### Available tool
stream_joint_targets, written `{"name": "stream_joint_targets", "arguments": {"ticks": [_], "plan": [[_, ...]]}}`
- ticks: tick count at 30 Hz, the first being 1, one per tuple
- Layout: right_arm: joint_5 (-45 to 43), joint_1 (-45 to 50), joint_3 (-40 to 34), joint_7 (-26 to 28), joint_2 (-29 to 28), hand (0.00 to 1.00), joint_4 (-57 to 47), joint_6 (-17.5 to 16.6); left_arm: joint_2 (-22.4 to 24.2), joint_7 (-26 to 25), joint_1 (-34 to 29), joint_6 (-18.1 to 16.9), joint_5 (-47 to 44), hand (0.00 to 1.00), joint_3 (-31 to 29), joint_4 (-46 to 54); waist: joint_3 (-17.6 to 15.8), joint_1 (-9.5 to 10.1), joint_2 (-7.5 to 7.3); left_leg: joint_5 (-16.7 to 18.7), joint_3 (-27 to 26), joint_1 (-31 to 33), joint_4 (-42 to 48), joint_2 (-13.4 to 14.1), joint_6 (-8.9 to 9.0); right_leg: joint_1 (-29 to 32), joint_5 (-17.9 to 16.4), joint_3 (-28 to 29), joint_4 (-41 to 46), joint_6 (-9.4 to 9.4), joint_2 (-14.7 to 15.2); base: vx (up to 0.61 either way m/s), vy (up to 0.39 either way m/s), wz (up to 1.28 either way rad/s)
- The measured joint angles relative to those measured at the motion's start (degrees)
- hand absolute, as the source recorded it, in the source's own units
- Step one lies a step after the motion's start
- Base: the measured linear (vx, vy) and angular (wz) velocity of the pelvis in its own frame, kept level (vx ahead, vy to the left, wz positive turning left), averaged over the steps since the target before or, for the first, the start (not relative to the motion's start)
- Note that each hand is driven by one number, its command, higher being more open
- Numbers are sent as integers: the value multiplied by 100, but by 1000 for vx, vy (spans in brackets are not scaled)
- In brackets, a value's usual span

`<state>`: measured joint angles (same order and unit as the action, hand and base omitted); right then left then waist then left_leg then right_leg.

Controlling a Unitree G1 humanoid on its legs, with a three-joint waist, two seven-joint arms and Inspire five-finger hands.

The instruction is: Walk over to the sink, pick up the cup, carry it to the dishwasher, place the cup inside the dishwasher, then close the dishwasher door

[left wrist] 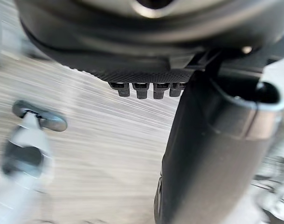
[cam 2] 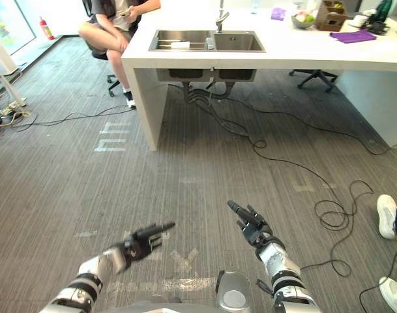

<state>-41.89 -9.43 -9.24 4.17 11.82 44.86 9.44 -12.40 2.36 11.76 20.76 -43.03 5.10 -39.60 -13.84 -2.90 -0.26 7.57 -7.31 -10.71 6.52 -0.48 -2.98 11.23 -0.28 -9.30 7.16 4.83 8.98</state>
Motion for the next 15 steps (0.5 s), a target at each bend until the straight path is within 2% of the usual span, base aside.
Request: {"name": "stream_joint_targets", "arguments": {"ticks": [1,3,4,5,6,7,8,9,10,11,12,13,14,15], "plan": [[-90,66,-11,-65,30,100,-20,22,0,-12,-29,6,-37,100,1,150,-52,26,-79,136,112,-51,115,-30,100,-17,33,17,-378,40,61,247,-222,54],[-100,172,-14,-103,5,100,-7,112,-31,-45,-135,61,-39,100,10,172,-83,46,-251,400,246,-157,345,-123,254,-81,-128,-20,-311,178,180,255,-250,38],[-99,221,-38,-113,0,100,16,158,28,-113,-344,140,-14,100,8,112,-109,23,-220,682,301,-216,611,-31,453,-70,260,-89,-40,347,194,319,-275,19],[-99,257,-42,-118,-9,100,25,159,33,-110,-446,221,2,100,44,112,-86,13,-161,758,311,-235,631,74,532,-11,268,-150,124,335,129,419,-312,11],[-99,352,-37,-122,-48,100,37,162,29,-99,-619,282,87,100,165,112,-43,27,-29,914,313,-330,629,291,605,4,327,-215,311,252,-50,367,-233,2],[-96,419,-37,-137,-105,100,84,162,67,-82,-794,281,146,100,201,110,-21,34,33,1016,305,-416,582,516,702,5,347,-240,429,219,-258,367,-231,0],[-96,468,-39,-135,-130,100,102,161,100,-81,-866,281,145,100,202,107,-14,42,54,1066,299,-445,548,621,709,9,350,-268,477,204,-350,378,-252,-1],[-73,605,-51,-118,-182,100,111,141,185,-74,-984,275,142,100,199,84,15,64,75,1168,301,-455,522,795,645,105,347,-353,661,4,-471,341,-246,-3],[-47,767,-49,-99,-250,100,175,86,287,-40,-1105,245,136,100,196,-75,97,57,149,1319,321,-461,484,924,437,256,331,-415,922,-341,-585,343,-254,-1],[-37,887,-49,-101,-278,100,202,74,356,-35,-1155,243,135,100,196,-224,183,25,222,1377,323,-482,446,1016,320,299,270,-489,1014,-477,-669,350,-208,6],[48,1158,-46,-100,-305,100,270,69,520,-24,-1315,230,134,100,185,-495,428,-13,400,1391,322,-544,540,1181,192,287,88,-590,1043,-724,-844,340,-119,7],[53,1181,-57,-118,-333,100,430,42,593,22,-1317,186,134,100,108,-668,431,9,422,1280,235,-343,1050,1236,263,273,-15,-599,1141,-836,-865,432,-148,-2],[54,1203,-56,-163,-331,100,753,50,750,89,-1320,-33,173,100,-27,-863,405,29,473,913,193,304,2505,1369,363,110,-78,-598,1169,-855,-877,454,-136,1],[86,1327,-52,-167,-296,100,885,29,850,214,-1248,-202,203,100,-146,-840,369,49,597,194,155,773,3709,1570,414,-250,-180,-614,981,-908,-960,449,-159,3]]}}
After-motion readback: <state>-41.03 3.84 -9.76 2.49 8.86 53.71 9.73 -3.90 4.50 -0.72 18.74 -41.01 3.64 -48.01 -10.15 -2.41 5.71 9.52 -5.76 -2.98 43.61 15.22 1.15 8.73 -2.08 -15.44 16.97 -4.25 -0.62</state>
